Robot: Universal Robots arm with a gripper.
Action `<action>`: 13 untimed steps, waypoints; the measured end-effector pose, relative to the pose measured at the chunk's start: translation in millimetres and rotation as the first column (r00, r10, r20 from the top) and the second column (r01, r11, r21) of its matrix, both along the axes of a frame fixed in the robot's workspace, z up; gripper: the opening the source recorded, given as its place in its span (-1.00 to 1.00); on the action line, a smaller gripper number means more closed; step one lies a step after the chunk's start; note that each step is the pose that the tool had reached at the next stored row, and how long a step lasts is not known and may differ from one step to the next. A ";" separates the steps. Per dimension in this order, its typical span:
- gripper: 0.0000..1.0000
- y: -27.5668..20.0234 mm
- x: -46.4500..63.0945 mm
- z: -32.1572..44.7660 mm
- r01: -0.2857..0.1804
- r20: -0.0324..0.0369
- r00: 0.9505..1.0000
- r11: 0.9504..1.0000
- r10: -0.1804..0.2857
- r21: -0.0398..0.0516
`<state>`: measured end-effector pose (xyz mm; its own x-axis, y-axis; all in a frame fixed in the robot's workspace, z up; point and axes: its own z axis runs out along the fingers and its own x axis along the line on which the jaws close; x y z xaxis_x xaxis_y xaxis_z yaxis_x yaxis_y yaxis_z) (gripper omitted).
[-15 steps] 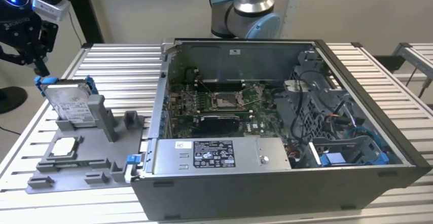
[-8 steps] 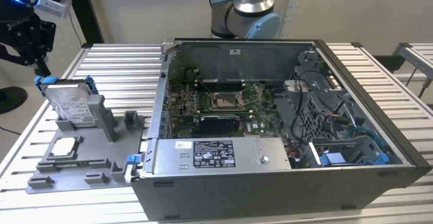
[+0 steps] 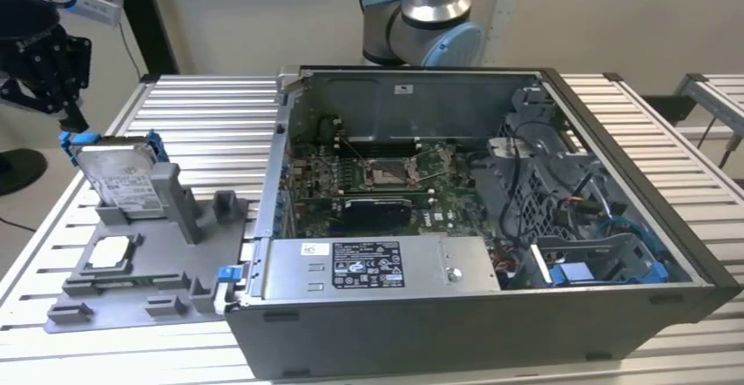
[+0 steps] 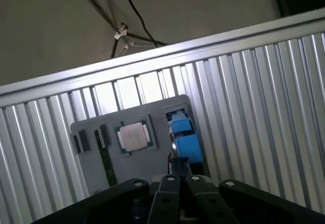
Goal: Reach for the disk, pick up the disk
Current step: 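Pick up the disk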
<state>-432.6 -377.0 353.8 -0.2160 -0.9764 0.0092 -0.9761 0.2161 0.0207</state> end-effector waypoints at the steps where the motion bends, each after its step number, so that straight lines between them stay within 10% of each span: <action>1: -1.00 0.2 0.0 -0.2 -0.016 0.000 1.000 1.000 0.016 0.000; 13: -1.00 8.6 0.1 -1.2 -0.154 0.001 0.988 0.988 0.154 -0.001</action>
<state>-432.6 -368.4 352.6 -0.0626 -0.9980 0.0096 -0.9978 0.0628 0.0196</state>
